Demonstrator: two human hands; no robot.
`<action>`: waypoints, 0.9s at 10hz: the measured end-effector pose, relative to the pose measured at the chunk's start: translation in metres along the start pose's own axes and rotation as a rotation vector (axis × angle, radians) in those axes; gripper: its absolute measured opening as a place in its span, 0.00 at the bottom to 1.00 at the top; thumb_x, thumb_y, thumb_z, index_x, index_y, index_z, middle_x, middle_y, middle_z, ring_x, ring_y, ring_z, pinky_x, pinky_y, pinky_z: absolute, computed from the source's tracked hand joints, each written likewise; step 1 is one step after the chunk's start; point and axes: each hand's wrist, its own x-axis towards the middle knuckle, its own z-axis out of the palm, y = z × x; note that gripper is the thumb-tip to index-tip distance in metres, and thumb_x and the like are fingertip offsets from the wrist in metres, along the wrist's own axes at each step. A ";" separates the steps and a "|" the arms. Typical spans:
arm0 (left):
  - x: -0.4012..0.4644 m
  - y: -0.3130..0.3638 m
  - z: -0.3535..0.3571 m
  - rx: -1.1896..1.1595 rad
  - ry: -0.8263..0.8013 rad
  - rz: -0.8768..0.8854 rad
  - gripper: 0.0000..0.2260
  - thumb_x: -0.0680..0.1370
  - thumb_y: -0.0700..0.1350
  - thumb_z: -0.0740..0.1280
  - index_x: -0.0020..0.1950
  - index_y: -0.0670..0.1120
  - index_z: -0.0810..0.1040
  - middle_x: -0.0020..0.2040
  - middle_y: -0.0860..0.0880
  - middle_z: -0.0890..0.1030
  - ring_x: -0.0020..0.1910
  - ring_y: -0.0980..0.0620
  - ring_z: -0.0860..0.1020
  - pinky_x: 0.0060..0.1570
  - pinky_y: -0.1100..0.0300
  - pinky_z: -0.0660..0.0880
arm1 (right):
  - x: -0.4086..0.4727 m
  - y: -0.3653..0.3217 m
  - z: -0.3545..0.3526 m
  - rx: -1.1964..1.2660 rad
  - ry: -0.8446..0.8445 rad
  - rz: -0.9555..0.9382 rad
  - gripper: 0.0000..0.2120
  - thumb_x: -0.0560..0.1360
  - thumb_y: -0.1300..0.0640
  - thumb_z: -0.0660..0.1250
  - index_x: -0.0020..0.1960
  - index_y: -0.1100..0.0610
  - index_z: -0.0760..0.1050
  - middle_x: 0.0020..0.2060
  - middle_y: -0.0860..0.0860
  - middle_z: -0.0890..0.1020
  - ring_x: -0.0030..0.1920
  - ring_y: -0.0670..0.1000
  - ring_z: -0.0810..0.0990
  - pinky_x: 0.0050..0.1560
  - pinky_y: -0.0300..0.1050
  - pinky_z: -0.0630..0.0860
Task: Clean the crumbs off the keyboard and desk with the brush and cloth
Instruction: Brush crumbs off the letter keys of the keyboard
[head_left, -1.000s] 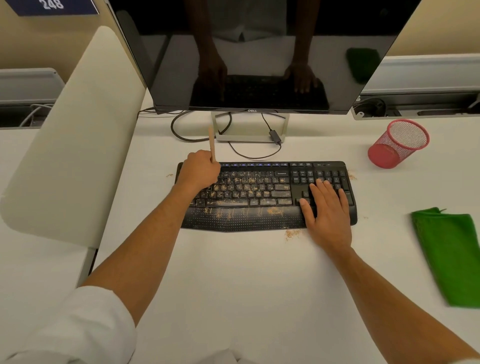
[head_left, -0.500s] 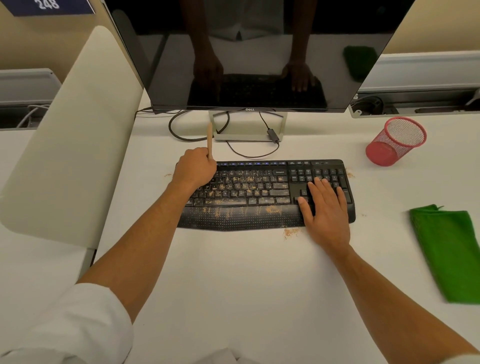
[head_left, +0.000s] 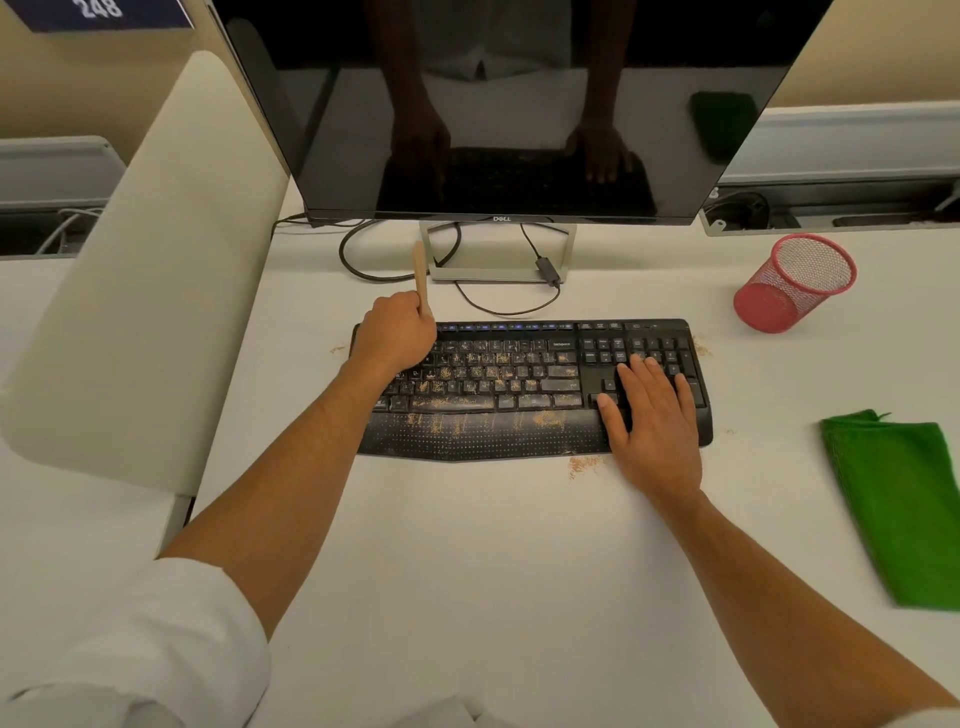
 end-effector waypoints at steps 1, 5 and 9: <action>0.005 0.003 -0.009 -0.042 -0.248 -0.102 0.07 0.78 0.40 0.63 0.50 0.37 0.77 0.39 0.41 0.82 0.35 0.44 0.82 0.42 0.48 0.82 | 0.000 0.000 0.000 -0.007 -0.004 0.001 0.29 0.83 0.40 0.50 0.75 0.57 0.69 0.75 0.54 0.70 0.78 0.52 0.61 0.80 0.54 0.48; -0.003 0.011 0.005 -0.097 0.034 0.052 0.11 0.82 0.45 0.60 0.55 0.39 0.77 0.43 0.48 0.77 0.36 0.52 0.74 0.30 0.60 0.66 | 0.001 -0.001 -0.002 -0.005 -0.023 0.007 0.30 0.83 0.39 0.49 0.75 0.56 0.67 0.75 0.53 0.69 0.78 0.52 0.61 0.80 0.54 0.47; 0.001 0.013 -0.001 -0.043 0.084 0.071 0.11 0.82 0.45 0.59 0.54 0.39 0.77 0.49 0.43 0.80 0.45 0.43 0.78 0.43 0.51 0.76 | 0.001 -0.001 -0.002 -0.001 -0.015 0.002 0.29 0.83 0.39 0.50 0.75 0.56 0.68 0.75 0.53 0.70 0.78 0.52 0.61 0.80 0.53 0.46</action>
